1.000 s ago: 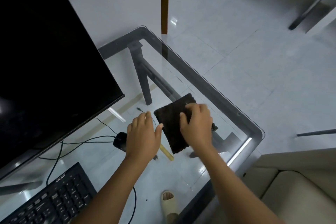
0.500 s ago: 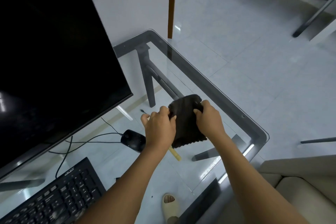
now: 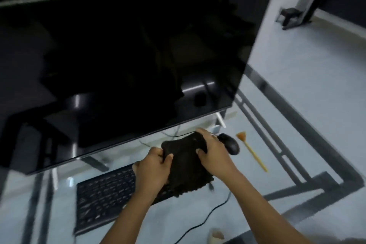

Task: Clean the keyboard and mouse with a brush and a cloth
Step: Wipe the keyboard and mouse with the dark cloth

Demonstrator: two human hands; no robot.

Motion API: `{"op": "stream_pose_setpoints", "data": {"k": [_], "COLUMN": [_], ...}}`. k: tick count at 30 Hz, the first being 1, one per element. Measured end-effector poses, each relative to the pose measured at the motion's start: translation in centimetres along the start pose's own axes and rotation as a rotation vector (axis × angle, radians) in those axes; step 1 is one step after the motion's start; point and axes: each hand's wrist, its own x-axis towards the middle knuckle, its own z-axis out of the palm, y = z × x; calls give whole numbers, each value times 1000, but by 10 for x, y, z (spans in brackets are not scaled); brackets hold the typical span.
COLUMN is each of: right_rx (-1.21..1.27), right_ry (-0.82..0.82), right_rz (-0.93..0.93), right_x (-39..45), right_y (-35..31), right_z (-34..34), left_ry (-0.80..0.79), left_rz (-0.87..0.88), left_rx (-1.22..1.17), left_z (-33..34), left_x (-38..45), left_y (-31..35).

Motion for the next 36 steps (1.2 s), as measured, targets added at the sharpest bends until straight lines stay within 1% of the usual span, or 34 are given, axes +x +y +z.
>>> {"op": "stream_pose_setpoints", "data": {"k": [4, 6, 8, 10, 13, 14, 16, 17, 19, 21, 23, 25, 28, 29, 30, 32, 33, 34, 36], "right_rx": [-39, -56, -88, -130, -191, -245, -450, -543, -627, -626, -606, -596, -501, -481, -459, -440, -451, -472, -539], "right_ry": [-117, -139, -151, -164, -167, -155, -59, -6, 45, 21, -26, -40, 42, 87, 118, 144, 112, 37, -148], "right_rz": [-98, -131, -170, -189, -164, -149, -197, -247, -346, -400, -406, -422, -481, -465, -408, -336, -376, -455, -672], "right_x": [-19, -27, -33, -35, -32, -32, -31, -32, -33, -37, -43, -47, -33, -24, -16, -15, -22, -33, -53], "right_y": [-57, -75, -90, -101, -107, -107, -104, -103, -104, -106, -109, -110, -108, -107, -107, -111, -115, -119, -122], "right_z": [77, 106, 134, 155, 179, 187, 199, 204, 215, 229, 247, 261, 264, 261, 257, 258, 263, 270, 280], "left_ry": [45, 72, 118, 154, 190, 196, 165, 114, -36, -145, -206, -250, -251, -246, -241, -235, -232, -232, -235], "left_rz": [-129, -160, -165, -132, -89, -89, -68, -38, 44, 108, 141, 183, 235, 238, 238, 237, 237, 239, 248], "left_rx": [69, 128, 168, 181, 246, 250, 174, 112, 65, 96, 116, 118, 92, 84, 78, 67, 65, 66, 69], "left_z": [-47, -61, -70, -73, -72, -72, -75, -78, -83, -88, -91, -92, -91, -91, -90, -89, -89, -88, -88], "left_x": [-30, -42, -52, -57, -57, -57, -55, -54, -51, -47, -41, -36, -34, -34, -34, -34, -34, -35, -34], "left_y": [-86, -115, -145, -169, -197, -207, -228, -239, -261, -277, -288, -294, -301, -302, -303, -305, -306, -306, -308]}}
